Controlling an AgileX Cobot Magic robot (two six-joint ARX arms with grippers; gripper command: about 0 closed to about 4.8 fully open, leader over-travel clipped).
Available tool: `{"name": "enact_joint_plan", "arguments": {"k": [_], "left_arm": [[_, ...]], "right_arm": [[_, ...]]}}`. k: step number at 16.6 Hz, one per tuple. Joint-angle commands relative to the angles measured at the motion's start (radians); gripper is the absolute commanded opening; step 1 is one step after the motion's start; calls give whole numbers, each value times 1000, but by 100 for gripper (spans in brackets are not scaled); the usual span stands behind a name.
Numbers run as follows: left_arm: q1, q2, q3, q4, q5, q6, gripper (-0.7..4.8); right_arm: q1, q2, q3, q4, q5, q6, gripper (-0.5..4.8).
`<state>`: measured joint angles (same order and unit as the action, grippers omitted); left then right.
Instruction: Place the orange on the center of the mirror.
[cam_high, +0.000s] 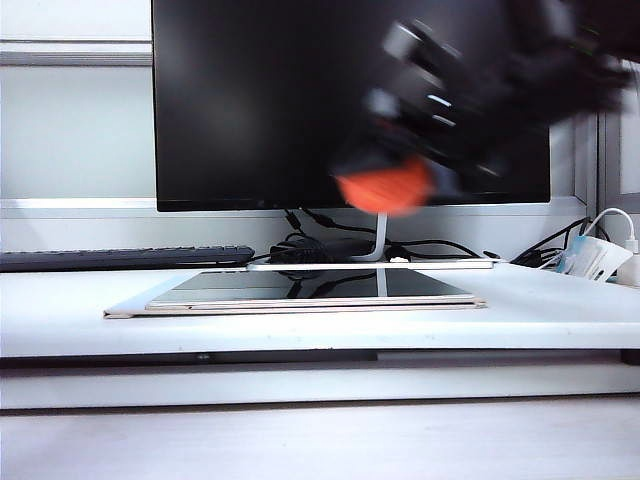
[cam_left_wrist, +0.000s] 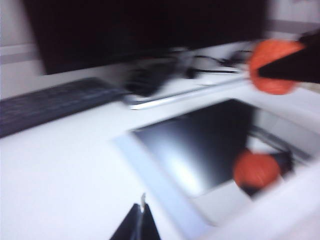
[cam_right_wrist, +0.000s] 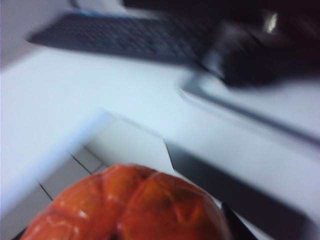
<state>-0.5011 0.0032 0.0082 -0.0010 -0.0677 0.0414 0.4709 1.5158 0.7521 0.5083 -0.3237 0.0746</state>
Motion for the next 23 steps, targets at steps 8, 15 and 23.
{"name": "enact_joint_plan", "arguments": {"k": [8,15,23], "left_arm": [[58,0,1,8,1,4,-5],[58,0,1,8,1,4,-5],[58,0,1,8,1,4,-5]], "right_arm": [[136,182,165,-135,83,3,252],[137,190,162,-175,81,3,261],[139,218,163,-152,59,3,421]]}}
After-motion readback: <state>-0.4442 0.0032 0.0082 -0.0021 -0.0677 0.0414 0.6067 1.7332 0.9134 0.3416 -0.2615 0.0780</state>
